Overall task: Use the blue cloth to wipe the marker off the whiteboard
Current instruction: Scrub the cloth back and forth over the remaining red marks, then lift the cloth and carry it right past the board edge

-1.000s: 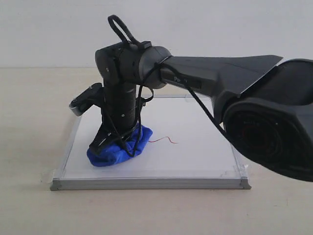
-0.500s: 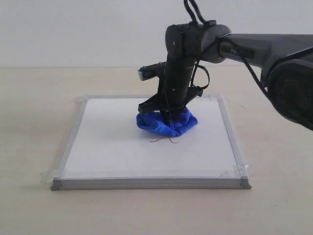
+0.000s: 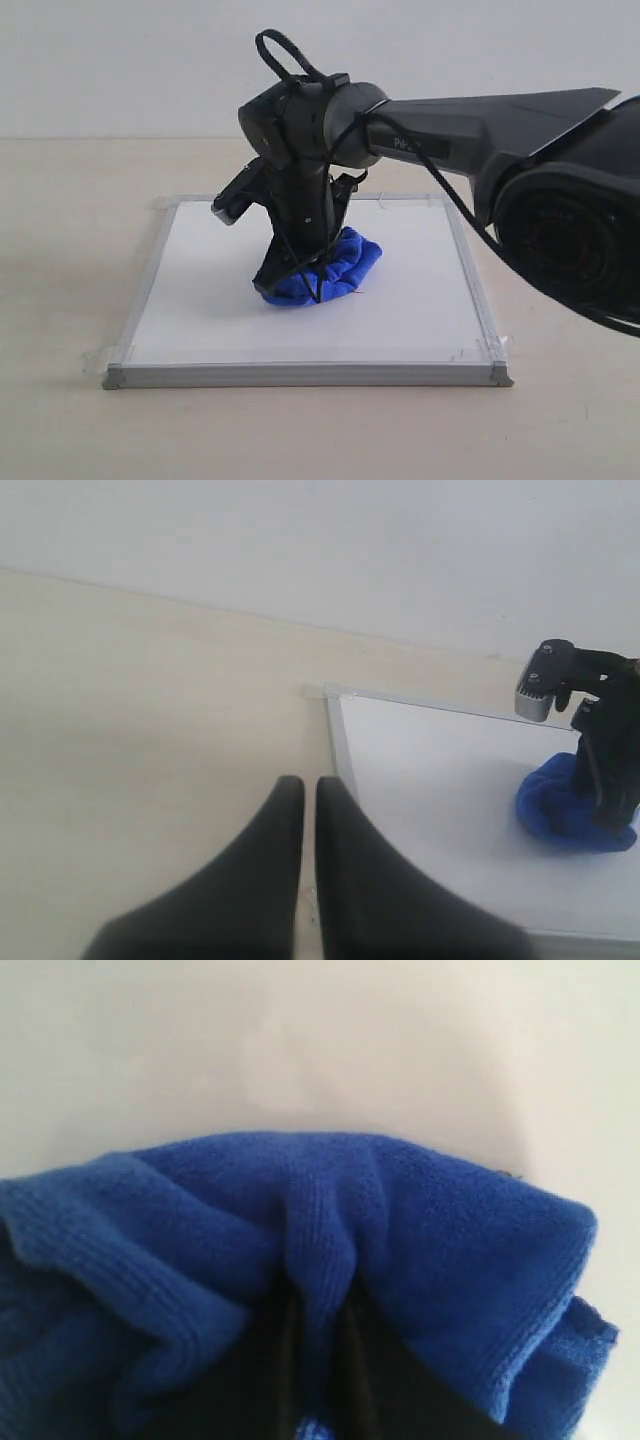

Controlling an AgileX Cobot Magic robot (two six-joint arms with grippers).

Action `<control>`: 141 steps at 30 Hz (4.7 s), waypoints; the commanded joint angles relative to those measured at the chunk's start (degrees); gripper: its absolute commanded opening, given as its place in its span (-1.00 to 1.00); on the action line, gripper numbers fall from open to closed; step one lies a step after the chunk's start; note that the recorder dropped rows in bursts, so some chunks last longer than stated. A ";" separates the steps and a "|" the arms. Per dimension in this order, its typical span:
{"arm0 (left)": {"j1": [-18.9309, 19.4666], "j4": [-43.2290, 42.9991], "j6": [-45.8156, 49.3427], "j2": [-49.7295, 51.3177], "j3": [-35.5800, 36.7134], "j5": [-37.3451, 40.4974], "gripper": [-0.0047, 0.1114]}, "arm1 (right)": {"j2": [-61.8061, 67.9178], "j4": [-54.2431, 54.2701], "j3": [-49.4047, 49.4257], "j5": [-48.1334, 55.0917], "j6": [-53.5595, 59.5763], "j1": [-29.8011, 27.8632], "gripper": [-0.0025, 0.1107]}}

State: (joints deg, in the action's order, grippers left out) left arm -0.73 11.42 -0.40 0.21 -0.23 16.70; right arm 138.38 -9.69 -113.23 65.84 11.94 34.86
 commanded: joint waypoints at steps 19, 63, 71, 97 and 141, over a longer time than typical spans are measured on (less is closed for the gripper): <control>0.15 -0.23 -0.03 -0.21 0.23 0.09 -0.84 | -2.63 -0.72 15.14 4.13 -7.57 -10.66 -0.96; 0.15 -0.23 -0.03 -0.21 0.23 0.09 -0.84 | -9.73 20.67 19.93 -23.71 5.44 -3.25 -0.96; 0.15 -0.23 -0.03 -0.21 0.23 0.09 -0.84 | -9.86 7.47 19.93 -16.03 -2.54 -10.51 -0.96; 0.15 -0.23 -0.03 -0.21 0.23 0.09 -0.84 | -25.41 -7.12 19.93 3.59 57.00 -23.09 -0.96; 0.15 -0.23 -0.03 -0.21 0.23 0.09 -0.84 | -11.95 -2.71 20.14 -12.64 45.29 -26.63 0.40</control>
State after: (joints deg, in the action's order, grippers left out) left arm -0.73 11.42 -0.40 0.21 -0.23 16.70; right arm 126.40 -14.28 -93.04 54.15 61.46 8.55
